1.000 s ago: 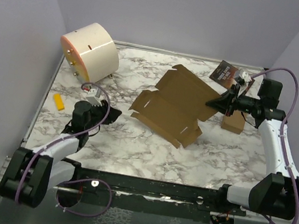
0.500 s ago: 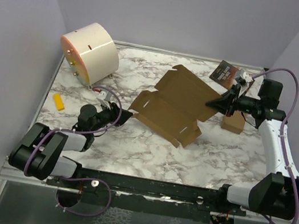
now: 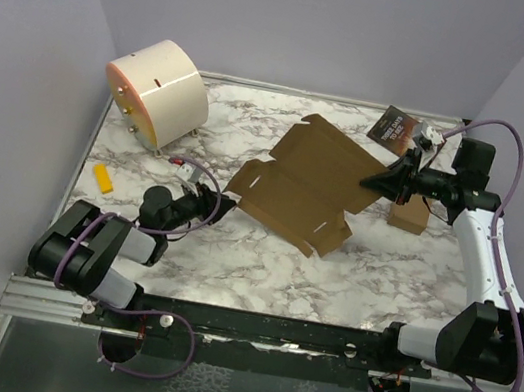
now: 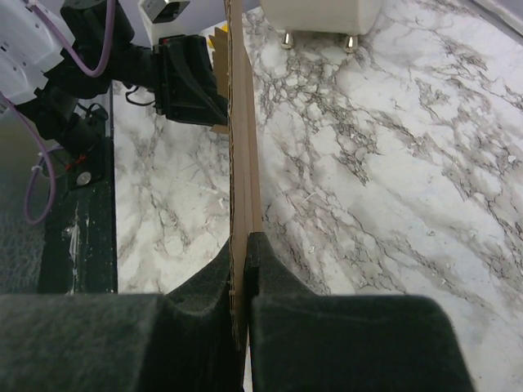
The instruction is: Fold the paper box
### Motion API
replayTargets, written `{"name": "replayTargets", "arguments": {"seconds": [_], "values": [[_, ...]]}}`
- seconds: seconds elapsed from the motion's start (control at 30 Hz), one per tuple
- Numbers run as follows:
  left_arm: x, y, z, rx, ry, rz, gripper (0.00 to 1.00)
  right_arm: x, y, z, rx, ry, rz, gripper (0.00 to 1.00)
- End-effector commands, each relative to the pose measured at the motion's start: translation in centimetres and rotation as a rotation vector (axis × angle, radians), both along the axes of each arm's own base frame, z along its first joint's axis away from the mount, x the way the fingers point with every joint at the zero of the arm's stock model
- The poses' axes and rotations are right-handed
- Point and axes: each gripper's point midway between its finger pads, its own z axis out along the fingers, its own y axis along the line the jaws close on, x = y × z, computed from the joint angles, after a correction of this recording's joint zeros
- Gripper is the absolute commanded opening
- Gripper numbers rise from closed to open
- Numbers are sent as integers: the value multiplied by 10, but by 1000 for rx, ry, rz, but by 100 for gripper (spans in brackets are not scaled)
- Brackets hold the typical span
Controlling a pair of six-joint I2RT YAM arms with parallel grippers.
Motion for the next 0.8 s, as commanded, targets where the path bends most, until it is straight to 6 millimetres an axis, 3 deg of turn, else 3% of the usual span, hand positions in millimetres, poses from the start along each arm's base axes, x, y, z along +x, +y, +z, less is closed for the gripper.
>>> {"name": "replayTargets", "arguments": {"seconds": [0.0,0.13,0.2,0.43,0.67,0.77], "values": [[-4,-1,4,41,-110,-37,33,-5,2,5,39,-3,42,1],[-8,-9,13,4,-162,-92,33,-7,4,11,57,4,61,1],[-12,-13,27,-50,-197,-120,34,-7,4,20,63,3,68,1],[-39,-14,94,-199,-384,-168,43,-12,4,83,45,-91,86,1],[-58,7,159,-249,-594,-71,76,-22,3,170,-4,-275,66,1],[-59,20,180,-235,-622,2,93,-29,4,196,-8,-330,65,1]]}}
